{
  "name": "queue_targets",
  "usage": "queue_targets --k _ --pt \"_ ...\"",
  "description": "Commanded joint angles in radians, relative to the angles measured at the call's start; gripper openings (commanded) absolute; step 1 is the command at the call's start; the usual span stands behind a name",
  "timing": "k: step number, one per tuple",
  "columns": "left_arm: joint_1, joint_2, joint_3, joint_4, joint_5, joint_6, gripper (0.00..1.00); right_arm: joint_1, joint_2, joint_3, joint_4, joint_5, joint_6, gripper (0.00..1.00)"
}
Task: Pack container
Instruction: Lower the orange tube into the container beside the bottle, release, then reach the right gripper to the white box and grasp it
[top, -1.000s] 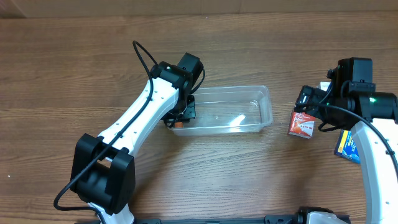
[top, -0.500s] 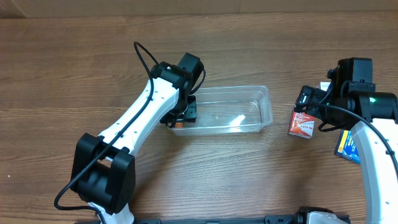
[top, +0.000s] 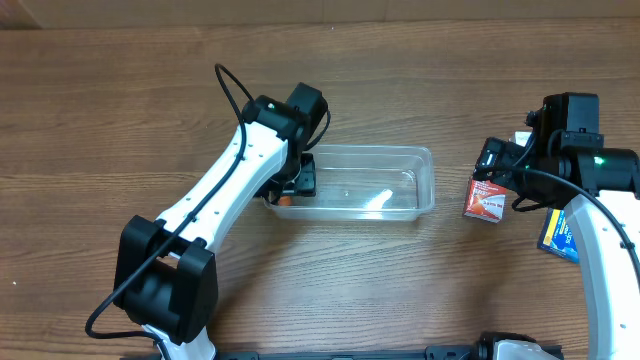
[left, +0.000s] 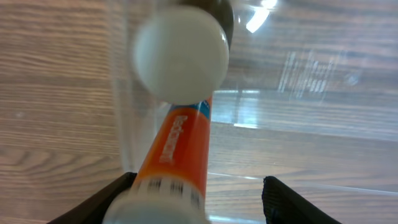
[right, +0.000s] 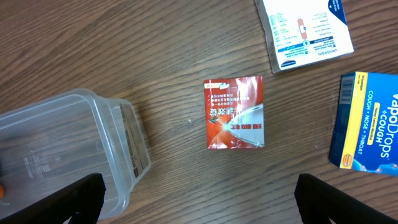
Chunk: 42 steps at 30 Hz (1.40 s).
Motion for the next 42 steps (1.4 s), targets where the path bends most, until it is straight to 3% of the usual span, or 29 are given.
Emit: queue_targets --k 1,3,6,16,24,29,36,42 --pt "0.002 0.009 0.103 -0.037 -0.055 0.015 0.73 -0.005 -0.008 0.026 0.003 -0.001 0.0 1.0" --pt "0.002 0.009 0.142 -0.056 -0.054 0.015 0.78 -0.005 -0.008 0.026 0.003 -0.002 0.0 1.0" --pt "0.002 0.007 0.187 -0.067 -0.056 0.015 1.0 -0.005 -0.008 0.026 0.003 -0.002 0.0 1.0" --pt "0.136 -0.105 0.245 -0.119 -0.152 -0.055 1.0 -0.005 -0.008 0.026 0.006 0.0 0.001 1.0" --pt "0.357 -0.311 0.245 -0.06 -0.027 0.109 1.0 -0.005 -0.008 0.164 0.012 0.172 0.056 1.0" --pt "0.466 -0.332 0.244 -0.062 0.071 0.156 1.0 -0.05 0.011 0.243 0.094 0.228 -0.034 1.0" --pt "0.507 -0.323 0.244 -0.052 0.095 0.161 1.0 -0.271 0.217 0.243 0.159 0.016 -0.215 1.0" --pt "0.507 -0.321 0.244 -0.047 0.095 0.161 1.0 -0.303 0.428 0.243 0.178 0.007 -0.309 1.0"
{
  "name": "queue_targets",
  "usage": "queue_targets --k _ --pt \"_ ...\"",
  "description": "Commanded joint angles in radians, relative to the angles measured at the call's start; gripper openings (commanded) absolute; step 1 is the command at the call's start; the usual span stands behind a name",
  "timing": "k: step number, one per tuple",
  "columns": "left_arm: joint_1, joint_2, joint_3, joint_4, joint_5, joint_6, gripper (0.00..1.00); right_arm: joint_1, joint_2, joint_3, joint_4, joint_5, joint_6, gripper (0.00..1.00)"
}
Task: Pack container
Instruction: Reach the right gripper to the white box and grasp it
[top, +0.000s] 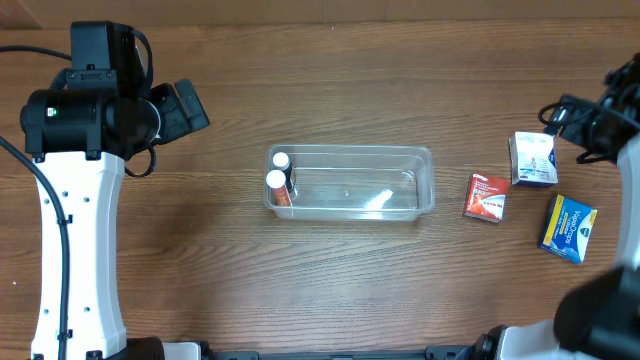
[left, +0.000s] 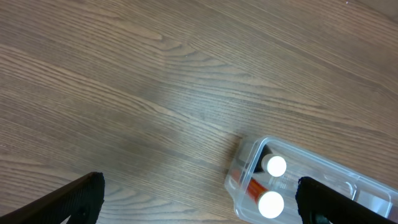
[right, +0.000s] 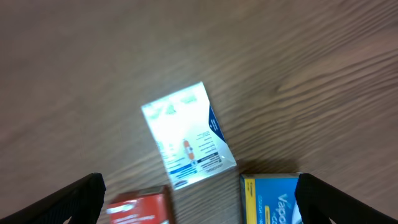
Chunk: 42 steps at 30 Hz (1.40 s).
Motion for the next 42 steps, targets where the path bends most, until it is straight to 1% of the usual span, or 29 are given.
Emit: queue_targets --k 1,7,10,16,30,38,42 --pt "0.003 0.004 0.006 0.008 0.018 0.027 1.0 0.008 0.1 0.006 0.002 -0.066 -0.114 1.0" --pt "0.003 0.022 0.006 0.007 0.018 0.027 1.0 0.031 0.248 0.005 0.02 -0.073 -0.141 1.0" --pt "0.003 0.037 0.006 0.006 0.018 0.027 1.0 0.028 0.299 0.005 0.029 -0.02 -0.14 1.0" --pt "0.003 0.057 0.006 0.006 0.018 0.027 1.0 0.026 0.359 0.005 0.044 -0.01 -0.13 1.0" --pt "0.003 0.058 0.006 0.008 0.017 0.027 1.0 0.026 0.38 0.008 0.038 -0.009 -0.13 1.0" --pt "0.003 0.058 0.006 0.008 0.018 0.027 1.0 0.026 0.337 0.087 -0.016 -0.01 -0.129 1.0" --pt "0.003 0.058 0.006 0.008 0.018 0.027 1.0 0.026 0.323 0.092 -0.016 -0.01 -0.129 1.0"
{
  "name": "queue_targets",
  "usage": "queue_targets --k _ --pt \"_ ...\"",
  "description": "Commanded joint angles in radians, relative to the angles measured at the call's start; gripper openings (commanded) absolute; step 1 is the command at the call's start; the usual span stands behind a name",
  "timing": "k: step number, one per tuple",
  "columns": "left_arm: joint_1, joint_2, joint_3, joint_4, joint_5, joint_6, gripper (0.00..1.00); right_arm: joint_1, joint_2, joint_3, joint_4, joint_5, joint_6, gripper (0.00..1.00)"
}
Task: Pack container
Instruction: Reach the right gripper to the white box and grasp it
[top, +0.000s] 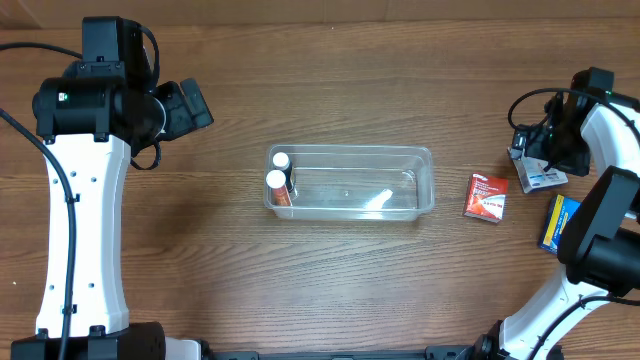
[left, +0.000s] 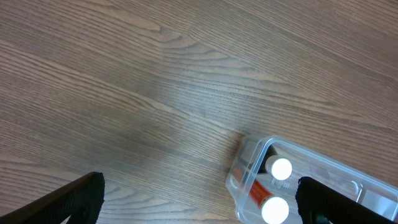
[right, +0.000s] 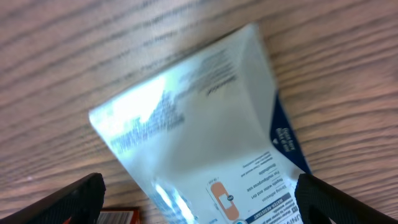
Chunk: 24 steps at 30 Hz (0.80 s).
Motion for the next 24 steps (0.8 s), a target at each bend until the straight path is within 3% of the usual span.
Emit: queue_targets --k 1,24 --pt "0.003 0.001 0.006 0.004 0.007 0.026 1.0 -0.005 -0.025 0.032 0.002 -0.008 -0.001 1.0" --pt "0.003 0.001 0.006 0.016 0.007 0.026 1.0 -0.01 0.036 0.019 0.031 -0.013 -0.129 1.0"
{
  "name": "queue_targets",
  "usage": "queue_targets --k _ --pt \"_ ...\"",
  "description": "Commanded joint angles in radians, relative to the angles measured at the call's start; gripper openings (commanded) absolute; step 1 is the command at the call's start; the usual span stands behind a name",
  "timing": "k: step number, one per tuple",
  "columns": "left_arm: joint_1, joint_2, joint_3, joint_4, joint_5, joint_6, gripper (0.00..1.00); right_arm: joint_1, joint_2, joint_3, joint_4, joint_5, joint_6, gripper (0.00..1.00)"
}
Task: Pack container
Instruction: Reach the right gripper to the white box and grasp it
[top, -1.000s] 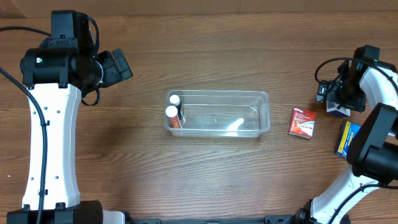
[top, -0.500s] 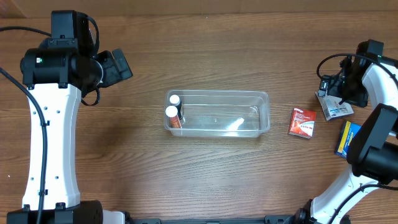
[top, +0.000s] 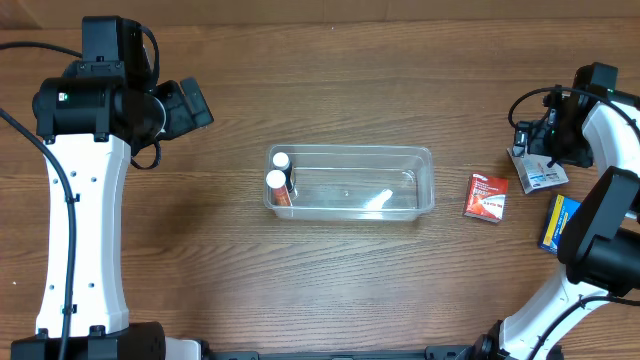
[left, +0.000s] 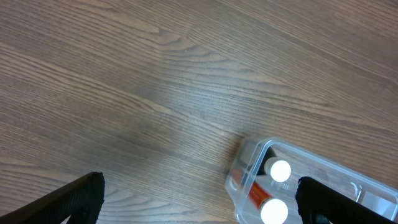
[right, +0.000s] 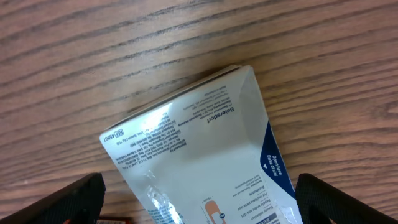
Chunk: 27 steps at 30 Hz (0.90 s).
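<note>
A clear plastic container (top: 400, 170) lies mid-table. Two white-capped tubes (top: 276, 179) stand in its left end, one orange; the left wrist view shows their caps (left: 280, 170). My left gripper (top: 192, 106) hangs open, high over bare table to the far left of the container (left: 245, 171). My right gripper (top: 535, 152) is open, low over a white bandage box (right: 199, 149) at the right, with a finger on either side of the box (top: 541, 176). Nothing is held.
A red packet (top: 486, 196) lies between the container and the white box. A blue cough-drop box (top: 560, 226) lies at the right edge, just below the white box. The wooden table (top: 330, 290) stretches all round.
The white box sits sharper and slightly shifted in the right wrist view, so my right gripper has moved a little over it. The left arm and the container are unchanged.
My left gripper was down in the container's left end around an orange tube, and the right hung over the red packet. Then the left arm stood far left, open, with two tubes in the container. The right gripper went to the white box and is now low over it.
</note>
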Motion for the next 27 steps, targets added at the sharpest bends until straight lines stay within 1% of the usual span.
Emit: queue_targets --k 1,19,27 --pt "0.003 0.001 0.006 0.009 0.007 0.027 1.0 -0.009 0.042 0.012 -0.003 -0.01 -0.025 1.0" --pt "0.003 0.001 0.006 0.014 0.007 0.027 1.0 -0.011 0.05 0.013 -0.002 -0.023 -0.028 1.0" --pt "0.003 0.001 0.006 0.014 0.007 0.027 1.0 -0.011 0.013 0.069 -0.026 -0.018 -0.034 1.0"
